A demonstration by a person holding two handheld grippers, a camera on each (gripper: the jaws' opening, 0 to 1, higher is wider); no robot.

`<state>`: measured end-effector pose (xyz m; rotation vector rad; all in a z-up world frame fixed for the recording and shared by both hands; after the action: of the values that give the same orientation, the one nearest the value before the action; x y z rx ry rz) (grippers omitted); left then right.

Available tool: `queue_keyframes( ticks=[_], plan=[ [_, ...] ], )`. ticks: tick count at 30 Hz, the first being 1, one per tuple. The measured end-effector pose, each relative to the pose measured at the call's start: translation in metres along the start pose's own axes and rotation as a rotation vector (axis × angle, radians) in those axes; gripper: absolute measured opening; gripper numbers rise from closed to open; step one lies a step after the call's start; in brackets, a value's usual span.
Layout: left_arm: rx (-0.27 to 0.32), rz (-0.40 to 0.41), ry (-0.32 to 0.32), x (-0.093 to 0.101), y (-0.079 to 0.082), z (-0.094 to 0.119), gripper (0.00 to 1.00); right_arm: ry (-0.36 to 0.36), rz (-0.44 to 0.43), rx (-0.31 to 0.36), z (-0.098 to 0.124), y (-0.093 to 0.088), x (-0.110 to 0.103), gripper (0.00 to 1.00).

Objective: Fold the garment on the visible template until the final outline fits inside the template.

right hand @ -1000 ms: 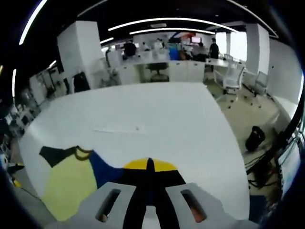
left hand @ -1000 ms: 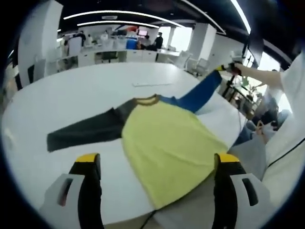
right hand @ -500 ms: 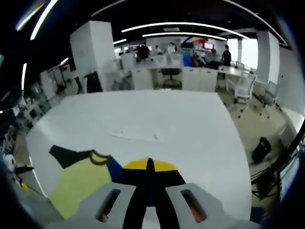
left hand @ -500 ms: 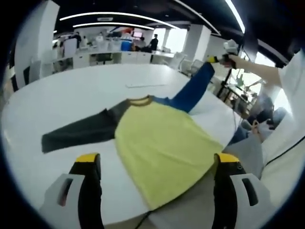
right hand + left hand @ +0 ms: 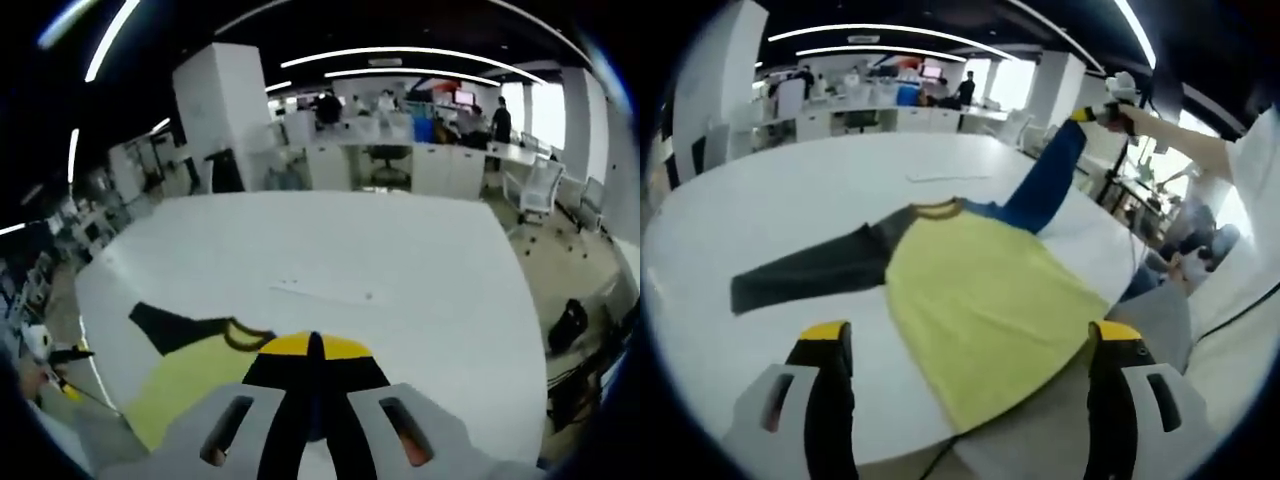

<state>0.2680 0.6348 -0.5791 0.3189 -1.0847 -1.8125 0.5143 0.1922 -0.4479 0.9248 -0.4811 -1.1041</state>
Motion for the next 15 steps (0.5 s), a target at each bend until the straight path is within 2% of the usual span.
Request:
queue_keyframes(
  ticks=[10, 15],
  plan=[
    [0.001, 0.000, -0.004, 0.003, -0.003, 0.000, 0.95, 0.089, 0.036, 0.011, 0.001, 0.018, -0.047, 0.02],
    [0.005, 0.004, -0.001, 0.002, -0.004, 0.001, 0.94, 0.145, 0.054, 0.010, -0.007, 0.023, -0.073, 0.02]
  ],
)
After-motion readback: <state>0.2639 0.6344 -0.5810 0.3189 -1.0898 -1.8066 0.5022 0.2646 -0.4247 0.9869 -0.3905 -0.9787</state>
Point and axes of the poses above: the point that each gripper's makers call its tool centre point, and the gripper's own axes: z roughly backward along the fingers, x roughly to its right, y roughly out of its top, the point moved 4 cm from there along z, roughly backward along the fingers, and after that the axes turned 1 degree about z, right-handed, at the moved point
